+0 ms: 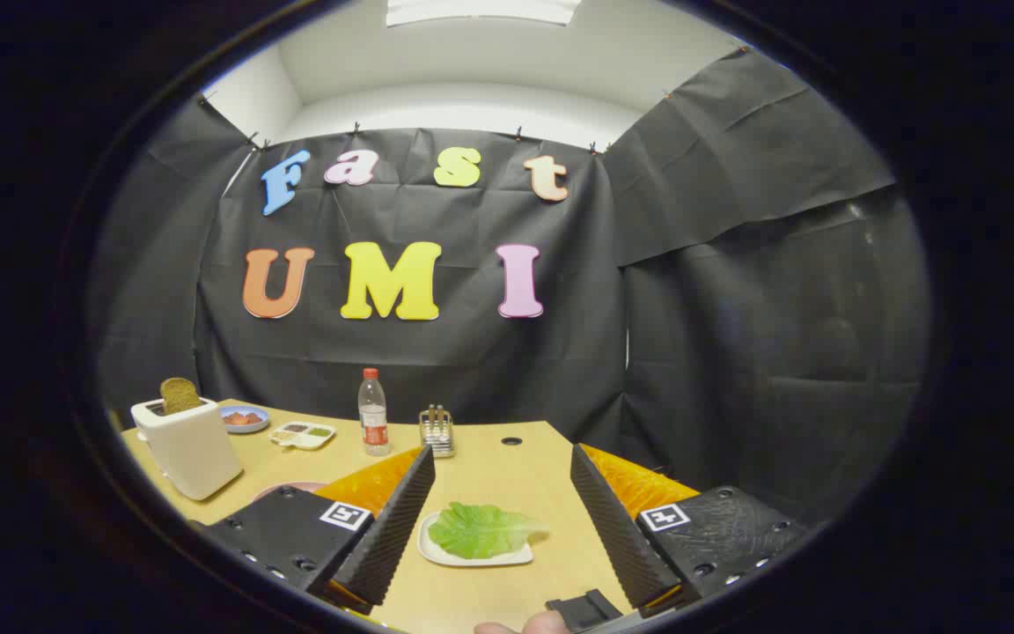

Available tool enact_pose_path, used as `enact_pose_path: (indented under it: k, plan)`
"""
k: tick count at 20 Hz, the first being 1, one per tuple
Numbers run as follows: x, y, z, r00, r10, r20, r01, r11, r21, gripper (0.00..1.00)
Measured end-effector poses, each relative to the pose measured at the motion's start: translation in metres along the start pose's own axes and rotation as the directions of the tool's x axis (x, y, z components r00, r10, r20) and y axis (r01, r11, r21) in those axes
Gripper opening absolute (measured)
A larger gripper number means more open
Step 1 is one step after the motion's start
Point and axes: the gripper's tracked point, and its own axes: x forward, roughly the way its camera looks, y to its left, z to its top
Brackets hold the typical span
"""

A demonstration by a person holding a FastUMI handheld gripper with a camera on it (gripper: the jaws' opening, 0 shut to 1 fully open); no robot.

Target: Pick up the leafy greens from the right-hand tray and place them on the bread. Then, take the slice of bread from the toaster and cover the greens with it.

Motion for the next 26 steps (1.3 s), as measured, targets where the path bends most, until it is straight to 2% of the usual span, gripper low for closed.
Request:
enact_pose_path:
  k: [8,17,21,24,26]
  plan:
    - [-0.002,0.006,0.004,1.0,0.005,0.021,-0.004,1.0,-0.021,0.95]
    - [0.003,0.004,-0.001,1.0,0.012,0.011,-0.012,1.0,0.008,0.95]
    - [0.016,-0.004,-0.019,0.998,0.021,-0.051,-0.019,0.998,0.056,0.95]
    - [0.026,0.001,-0.047,0.983,0.091,-0.16,-0.066,0.985,0.157,0.95]
    - [0.04,-0.002,-0.069,0.964,0.123,-0.236,-0.065,0.969,0.239,0.95]
